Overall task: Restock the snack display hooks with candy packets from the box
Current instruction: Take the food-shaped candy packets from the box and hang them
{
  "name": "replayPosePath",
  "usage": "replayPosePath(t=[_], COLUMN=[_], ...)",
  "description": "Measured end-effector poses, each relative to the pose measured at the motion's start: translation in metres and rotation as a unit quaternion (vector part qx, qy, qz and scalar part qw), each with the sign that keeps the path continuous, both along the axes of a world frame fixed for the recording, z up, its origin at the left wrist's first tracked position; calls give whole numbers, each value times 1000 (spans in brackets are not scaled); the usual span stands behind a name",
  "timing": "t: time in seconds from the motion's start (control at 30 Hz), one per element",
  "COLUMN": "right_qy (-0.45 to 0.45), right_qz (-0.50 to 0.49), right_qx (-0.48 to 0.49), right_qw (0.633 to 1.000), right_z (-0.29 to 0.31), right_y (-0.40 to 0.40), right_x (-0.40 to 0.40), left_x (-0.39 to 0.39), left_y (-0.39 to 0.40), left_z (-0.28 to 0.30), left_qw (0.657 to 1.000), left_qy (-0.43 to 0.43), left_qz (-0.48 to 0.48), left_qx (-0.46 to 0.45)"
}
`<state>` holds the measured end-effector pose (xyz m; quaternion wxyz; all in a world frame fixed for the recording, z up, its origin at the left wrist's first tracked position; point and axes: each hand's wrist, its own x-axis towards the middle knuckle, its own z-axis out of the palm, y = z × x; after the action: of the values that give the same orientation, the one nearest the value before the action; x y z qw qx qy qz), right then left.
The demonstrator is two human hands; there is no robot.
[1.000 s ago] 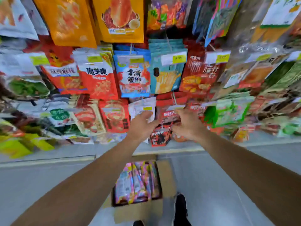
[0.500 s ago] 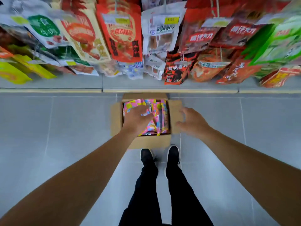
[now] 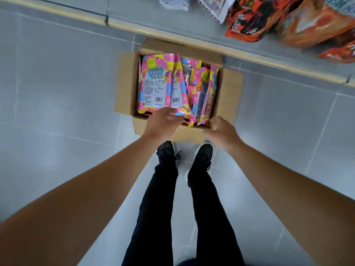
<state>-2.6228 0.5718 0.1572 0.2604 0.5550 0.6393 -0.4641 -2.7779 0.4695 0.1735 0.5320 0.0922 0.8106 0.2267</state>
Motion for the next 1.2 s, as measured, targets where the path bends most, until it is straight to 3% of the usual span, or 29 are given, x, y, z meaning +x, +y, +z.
replayPosePath(t=[0.33, 0.5, 0.63, 0.9, 1.07, 1.2], right_qy=[-5, -39, -37, 106, 186, 241], right_qz=[-80, -71, -145, -234, -105, 82], right_qx=[71, 95, 109, 52, 107, 202], right_qw=[994, 992, 983, 965, 971, 946], right_z=[-179, -220, -207, -120, -78, -62], right_y=[22, 29, 35, 33, 12, -4], right_x=[-19, -21, -5, 42, 38, 25], left_x=[-7, 7, 17, 33, 50, 53], left_y=[6, 14, 23, 50, 66, 63], left_z=[-156, -195, -198, -136, -93, -65], left_qw=[998, 994, 989, 977, 959, 957], left_qy=[-22, -62, -95, -168, -245, -199], left_qz=[54, 85, 116, 120, 102, 166], left_qx=[-9, 3, 12, 56, 95, 132])
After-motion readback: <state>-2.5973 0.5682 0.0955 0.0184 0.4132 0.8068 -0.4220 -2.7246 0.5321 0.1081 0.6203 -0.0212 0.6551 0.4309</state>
